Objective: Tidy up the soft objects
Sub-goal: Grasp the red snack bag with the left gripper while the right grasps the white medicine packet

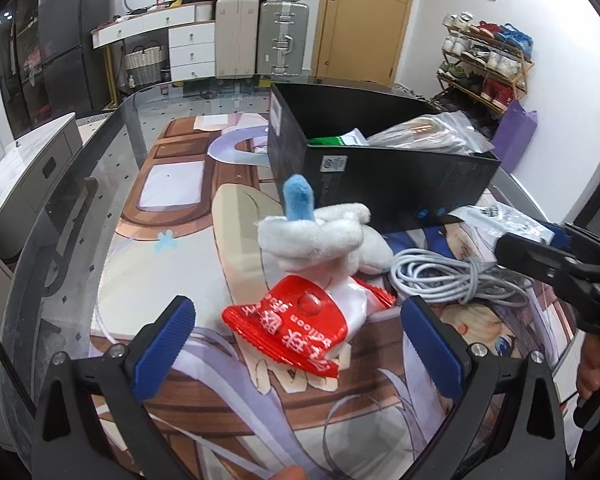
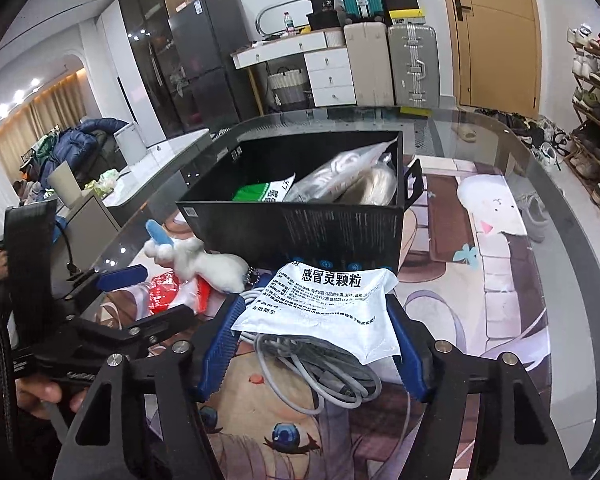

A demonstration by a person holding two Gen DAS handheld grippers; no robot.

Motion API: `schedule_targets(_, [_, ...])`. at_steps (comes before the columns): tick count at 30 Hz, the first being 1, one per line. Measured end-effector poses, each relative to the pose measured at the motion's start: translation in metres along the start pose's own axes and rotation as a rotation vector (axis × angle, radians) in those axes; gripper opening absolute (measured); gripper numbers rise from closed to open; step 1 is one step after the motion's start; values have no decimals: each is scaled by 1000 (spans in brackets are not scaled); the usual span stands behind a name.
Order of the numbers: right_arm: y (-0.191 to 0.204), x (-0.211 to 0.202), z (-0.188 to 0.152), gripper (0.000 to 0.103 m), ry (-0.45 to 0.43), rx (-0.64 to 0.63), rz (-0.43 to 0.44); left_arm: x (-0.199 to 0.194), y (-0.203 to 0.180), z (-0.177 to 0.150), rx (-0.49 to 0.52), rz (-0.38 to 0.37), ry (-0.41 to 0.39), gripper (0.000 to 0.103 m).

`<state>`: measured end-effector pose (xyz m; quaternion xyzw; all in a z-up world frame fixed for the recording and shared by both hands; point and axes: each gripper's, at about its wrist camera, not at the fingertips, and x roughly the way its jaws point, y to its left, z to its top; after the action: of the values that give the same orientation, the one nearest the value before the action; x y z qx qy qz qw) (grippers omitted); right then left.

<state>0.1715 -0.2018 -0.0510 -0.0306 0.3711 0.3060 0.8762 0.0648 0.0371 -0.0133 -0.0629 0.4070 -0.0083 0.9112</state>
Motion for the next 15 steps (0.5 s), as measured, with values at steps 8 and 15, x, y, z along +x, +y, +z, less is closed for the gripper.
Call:
schedule_targets(8, [-1, -2, 1, 70, -5, 3, 6, 10, 0, 4, -24, 23, 31, 103])
schedule_targets(15, [-2, -5, 1, 70, -7, 4, 4, 12, -9, 2, 28, 33, 31, 73])
